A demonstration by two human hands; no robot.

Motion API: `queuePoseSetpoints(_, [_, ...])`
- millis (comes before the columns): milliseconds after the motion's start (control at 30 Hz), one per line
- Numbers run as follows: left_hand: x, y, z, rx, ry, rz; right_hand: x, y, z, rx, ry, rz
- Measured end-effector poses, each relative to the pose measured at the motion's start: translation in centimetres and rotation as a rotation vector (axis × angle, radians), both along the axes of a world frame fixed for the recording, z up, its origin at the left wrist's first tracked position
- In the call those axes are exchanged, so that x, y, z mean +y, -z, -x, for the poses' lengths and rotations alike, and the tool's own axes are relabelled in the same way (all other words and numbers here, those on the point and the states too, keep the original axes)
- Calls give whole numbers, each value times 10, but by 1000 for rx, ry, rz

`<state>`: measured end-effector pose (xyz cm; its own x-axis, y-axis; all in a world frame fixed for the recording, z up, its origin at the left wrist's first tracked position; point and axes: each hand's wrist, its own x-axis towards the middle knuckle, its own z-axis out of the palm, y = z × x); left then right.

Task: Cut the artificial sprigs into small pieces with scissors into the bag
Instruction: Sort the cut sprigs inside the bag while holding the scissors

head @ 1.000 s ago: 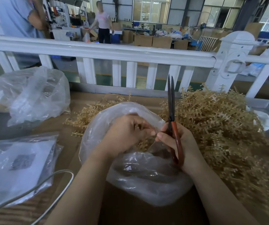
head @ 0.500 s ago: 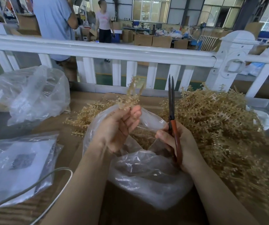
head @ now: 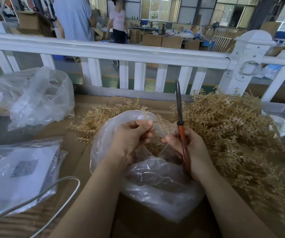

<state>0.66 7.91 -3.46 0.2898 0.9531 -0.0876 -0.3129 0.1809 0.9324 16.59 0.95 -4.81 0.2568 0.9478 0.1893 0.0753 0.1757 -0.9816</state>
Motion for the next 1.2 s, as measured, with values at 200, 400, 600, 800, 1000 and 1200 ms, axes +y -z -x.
queuePoseSetpoints(200, [-2,-2,1,40,61,15,2,3,-1,-24,-19,-23])
queuePoseSetpoints(400, [-4,-1,0,12,104,47,2,7,-3,-47,-18,-11])
queuePoseSetpoints(600, [-5,0,-1,-11,163,85,2,7,-2,-126,57,52])
queuePoseSetpoints(800, [-6,0,-1,-16,165,101,5,11,-4,-217,80,25])
queuePoseSetpoints(1000, [-8,1,-5,76,209,74,4,11,-4,-157,90,-54])
queuePoseSetpoints(1200, [-9,3,-6,-35,264,82,-1,6,-3,-64,65,-103])
